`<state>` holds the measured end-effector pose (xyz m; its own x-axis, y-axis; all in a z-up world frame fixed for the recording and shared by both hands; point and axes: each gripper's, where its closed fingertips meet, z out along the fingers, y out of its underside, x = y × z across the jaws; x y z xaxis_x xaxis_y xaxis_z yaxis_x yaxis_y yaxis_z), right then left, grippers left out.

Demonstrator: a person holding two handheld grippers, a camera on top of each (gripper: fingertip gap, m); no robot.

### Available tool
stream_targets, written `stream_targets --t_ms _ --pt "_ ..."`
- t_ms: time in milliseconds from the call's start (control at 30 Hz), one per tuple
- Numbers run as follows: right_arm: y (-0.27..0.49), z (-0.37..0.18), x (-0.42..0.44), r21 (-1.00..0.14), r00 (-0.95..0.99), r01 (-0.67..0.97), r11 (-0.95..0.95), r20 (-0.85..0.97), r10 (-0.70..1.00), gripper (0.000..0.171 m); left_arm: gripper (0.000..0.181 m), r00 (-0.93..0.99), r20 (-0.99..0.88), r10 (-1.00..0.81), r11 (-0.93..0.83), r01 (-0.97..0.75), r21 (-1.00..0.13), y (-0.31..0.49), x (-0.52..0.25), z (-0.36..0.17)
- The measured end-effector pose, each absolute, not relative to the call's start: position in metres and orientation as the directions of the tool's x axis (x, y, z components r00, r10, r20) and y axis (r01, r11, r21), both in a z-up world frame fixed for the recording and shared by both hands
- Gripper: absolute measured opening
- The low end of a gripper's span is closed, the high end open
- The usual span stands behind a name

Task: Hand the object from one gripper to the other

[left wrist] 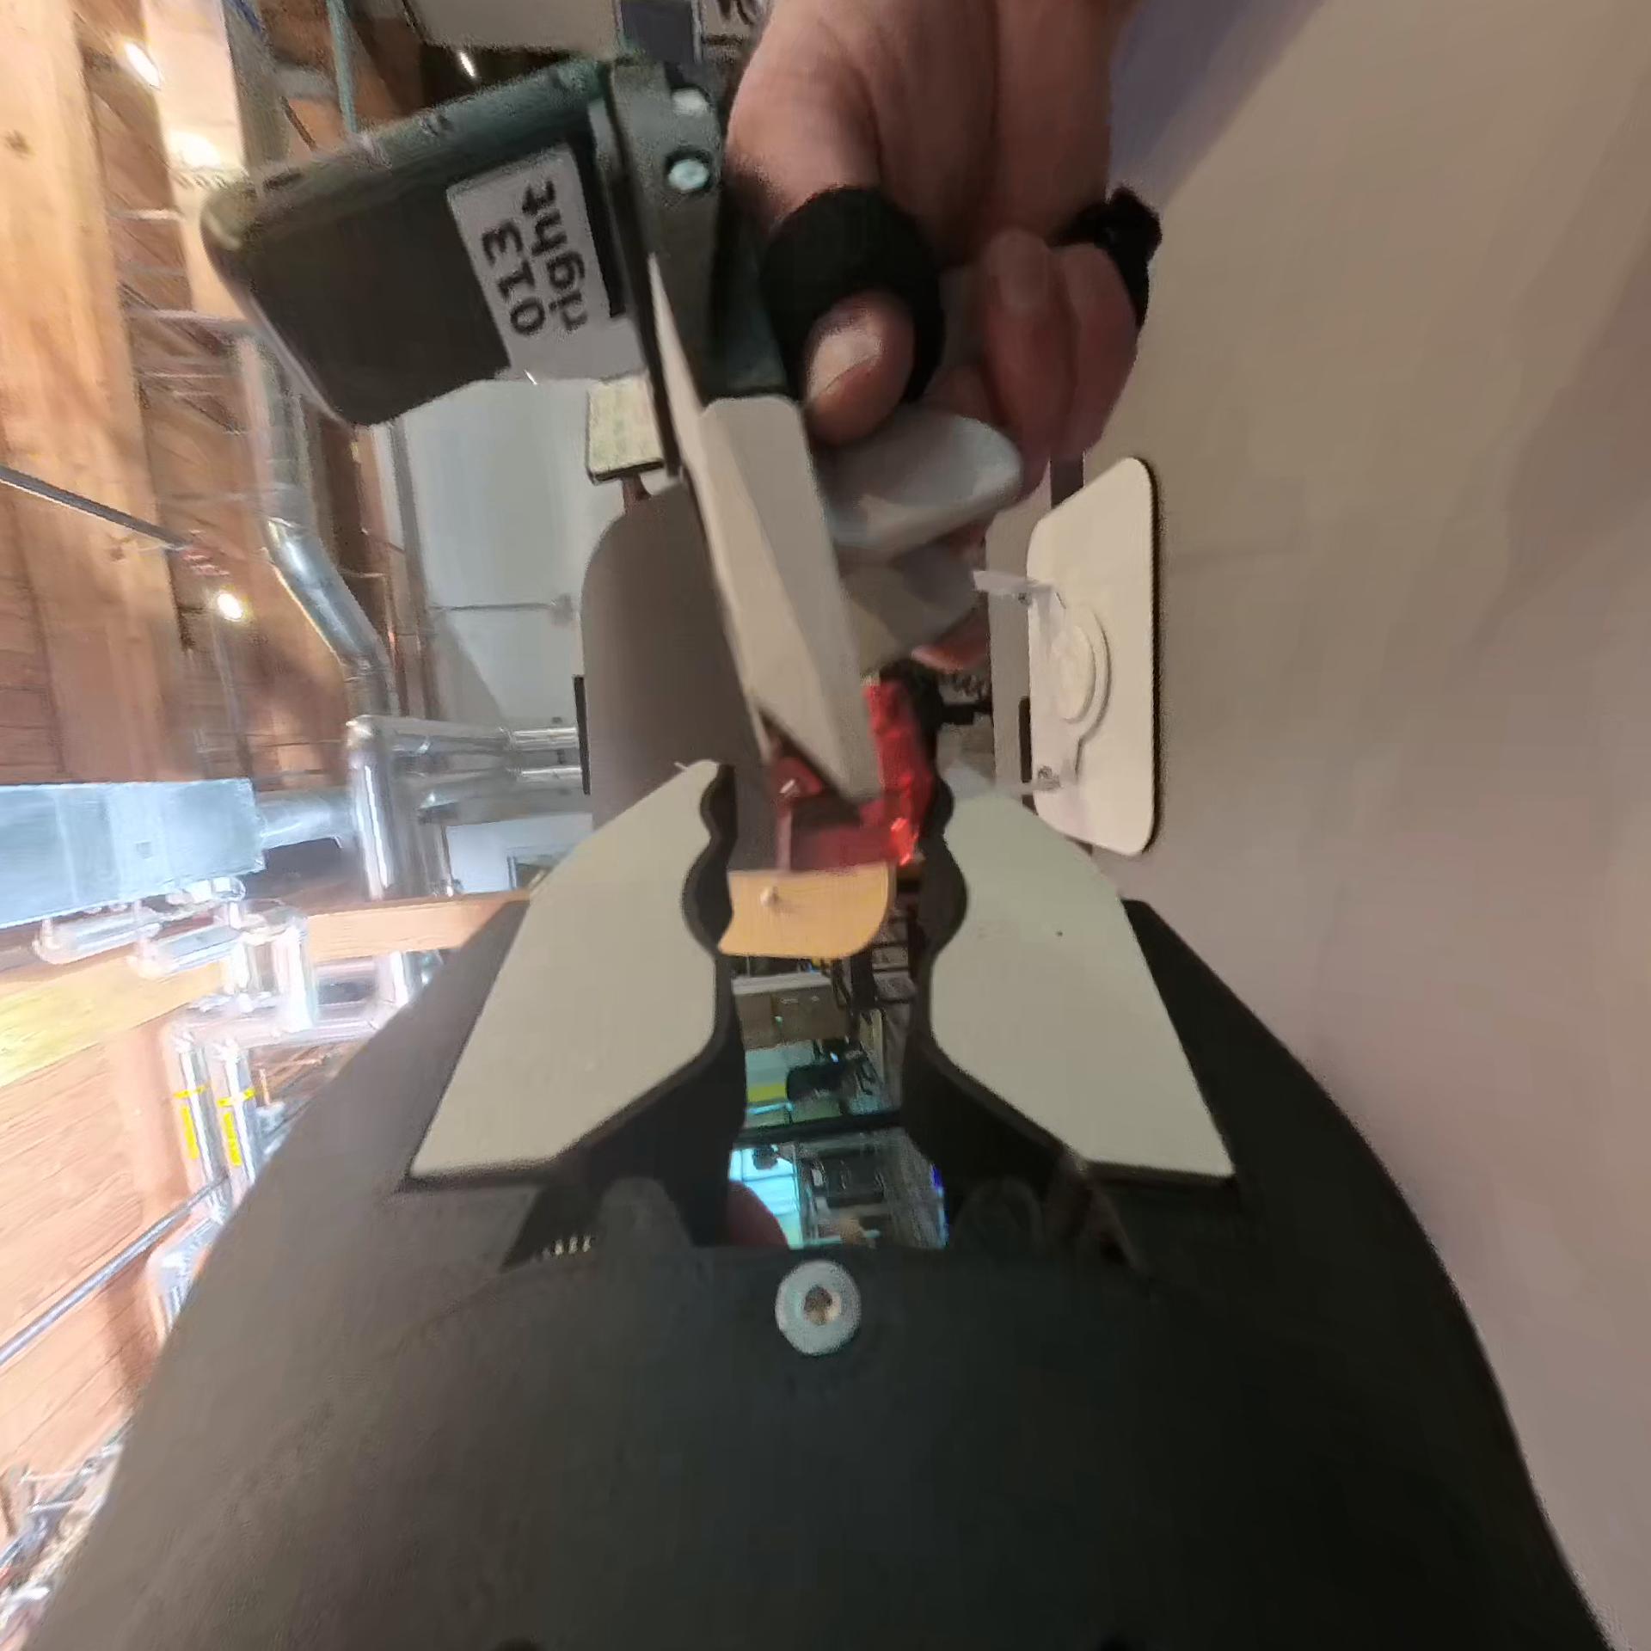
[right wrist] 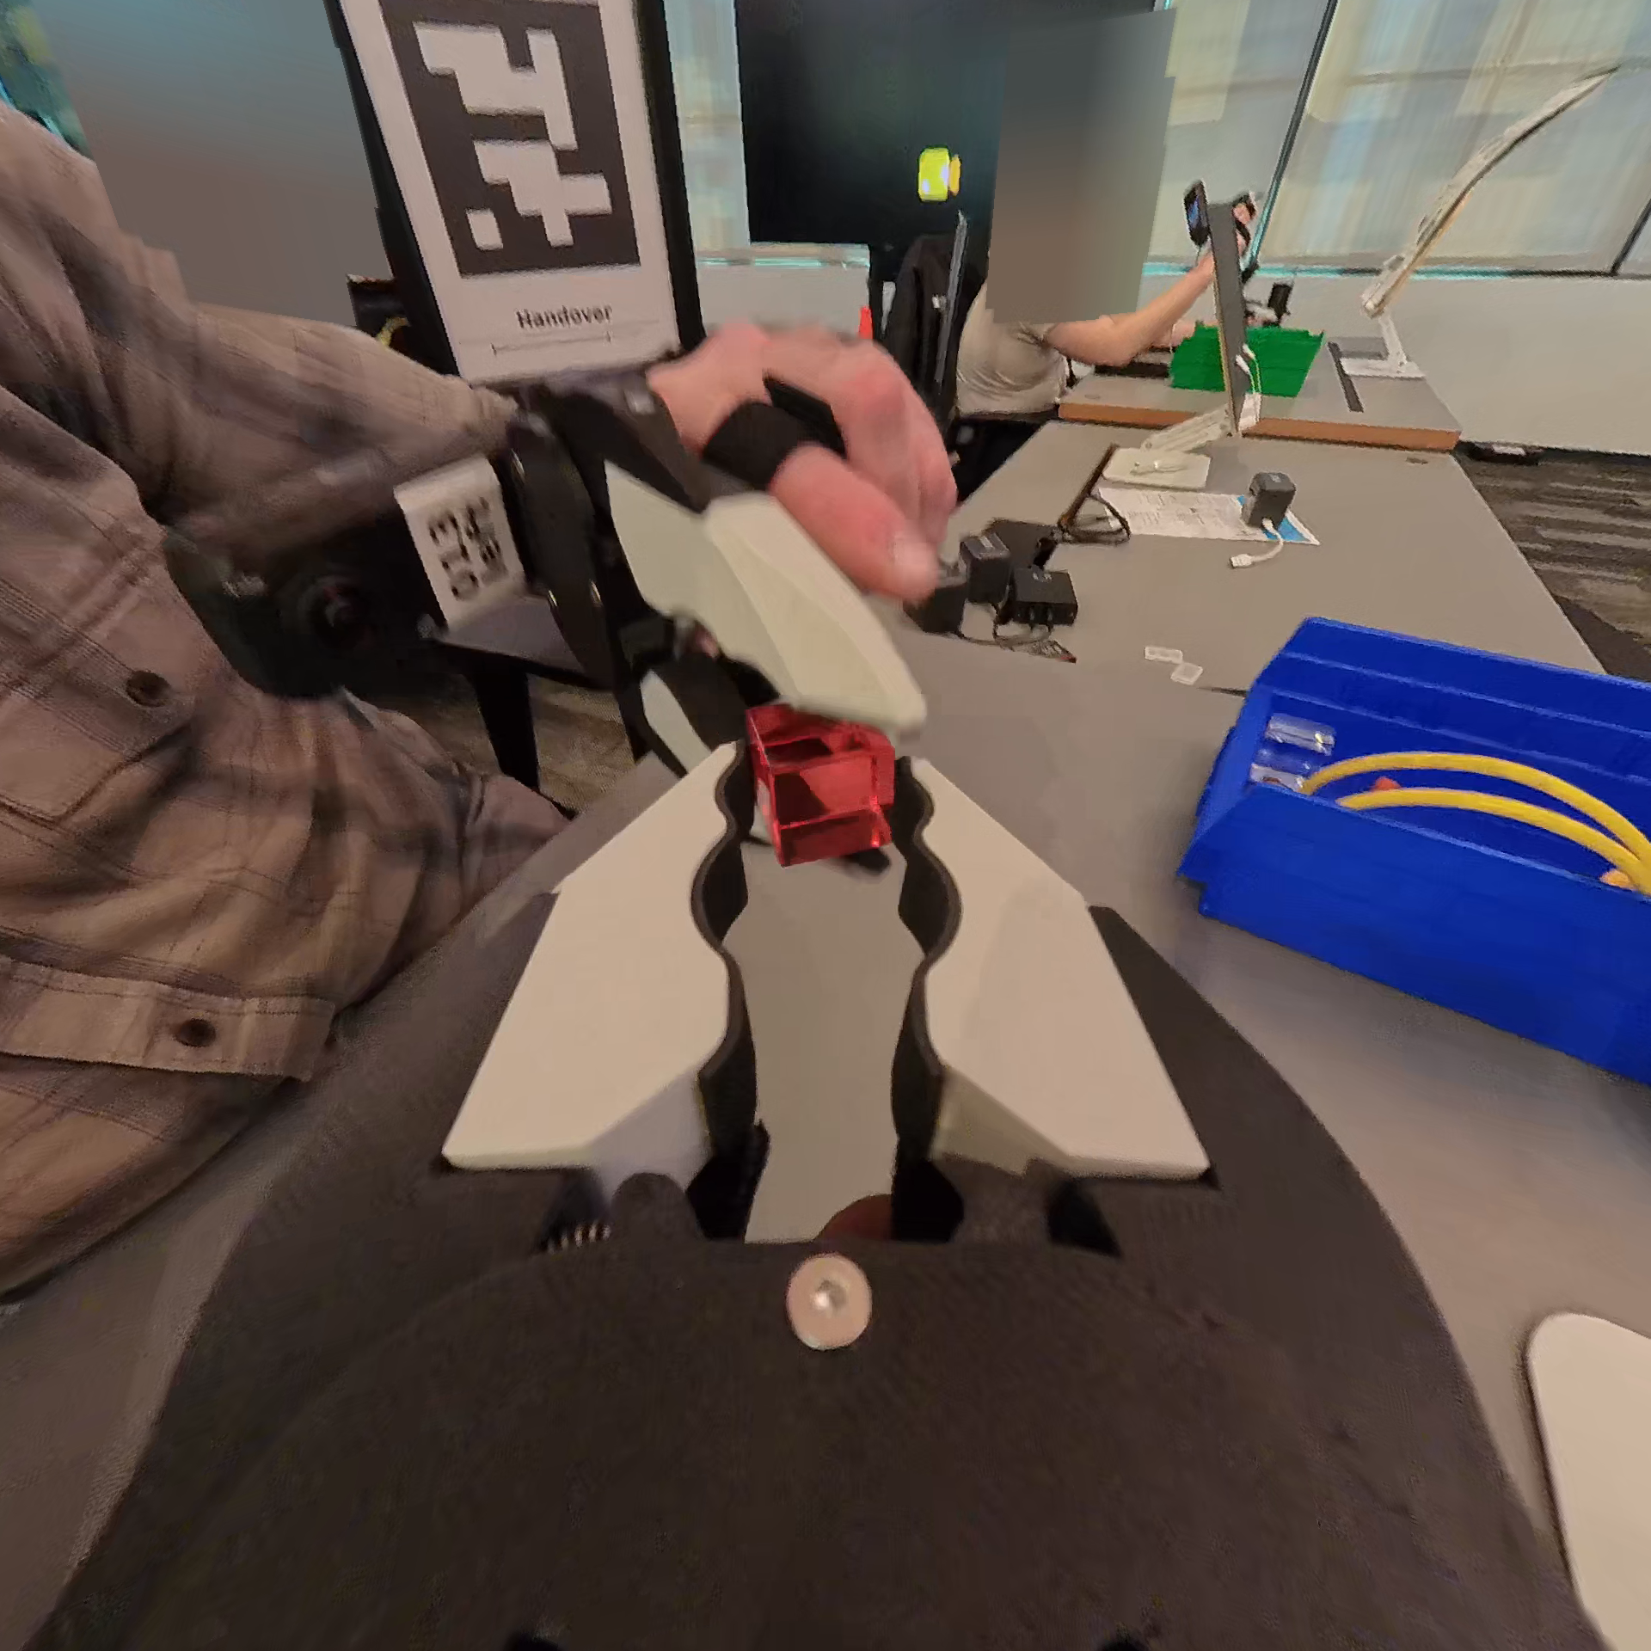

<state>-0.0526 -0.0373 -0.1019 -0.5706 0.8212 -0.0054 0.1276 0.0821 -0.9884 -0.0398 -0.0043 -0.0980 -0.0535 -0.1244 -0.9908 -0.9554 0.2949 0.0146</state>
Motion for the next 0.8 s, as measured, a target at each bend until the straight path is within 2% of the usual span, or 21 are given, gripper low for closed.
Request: stream_targets --t_ms 33,133,300,400,633,800 --pt "-0.036 -0.105 -0.052 -0.985 -0.567 0.144 0.097 -0.001 0.824 0.028 0.045 -0.056 -0.985 -0.162 0.290 -0.957 0.007 -0.008 -0.043 -0.098" --pt "-0.036 -0.112 -0.047 -0.974 -0.578 0.181 0.138 0.008 0.816 0.028 0.046 -0.075 -0.959 -0.273 0.342 -0.939 -0.024 -0.024 -0.043 -0.103" --pt "-0.049 -0.125 -0.041 -0.954 -0.629 0.228 0.195 0.008 0.777 0.028 0.053 -0.194 -0.915 -0.353 0.394 -0.918 0.043 -0.032 -0.036 -0.118" --pt "-0.056 -0.134 -0.039 -0.938 -0.655 0.255 0.235 0.011 0.756 0.028 0.055 -0.248 -0.873 -0.419 0.436 -0.899 0.046 -0.037 -0.029 -0.129" --pt "-0.072 -0.144 -0.033 -0.916 -0.711 0.276 0.290 0.009 0.704 0.028 0.044 -0.382 -0.779 -0.497 0.490 -0.865 0.112 -0.042 -0.017 -0.153" --pt "-0.071 -0.145 -0.033 -0.908 -0.709 0.270 0.320 0.038 0.705 0.028 0.037 -0.382 -0.774 -0.505 0.488 -0.866 0.110 -0.041 -0.013 -0.157"
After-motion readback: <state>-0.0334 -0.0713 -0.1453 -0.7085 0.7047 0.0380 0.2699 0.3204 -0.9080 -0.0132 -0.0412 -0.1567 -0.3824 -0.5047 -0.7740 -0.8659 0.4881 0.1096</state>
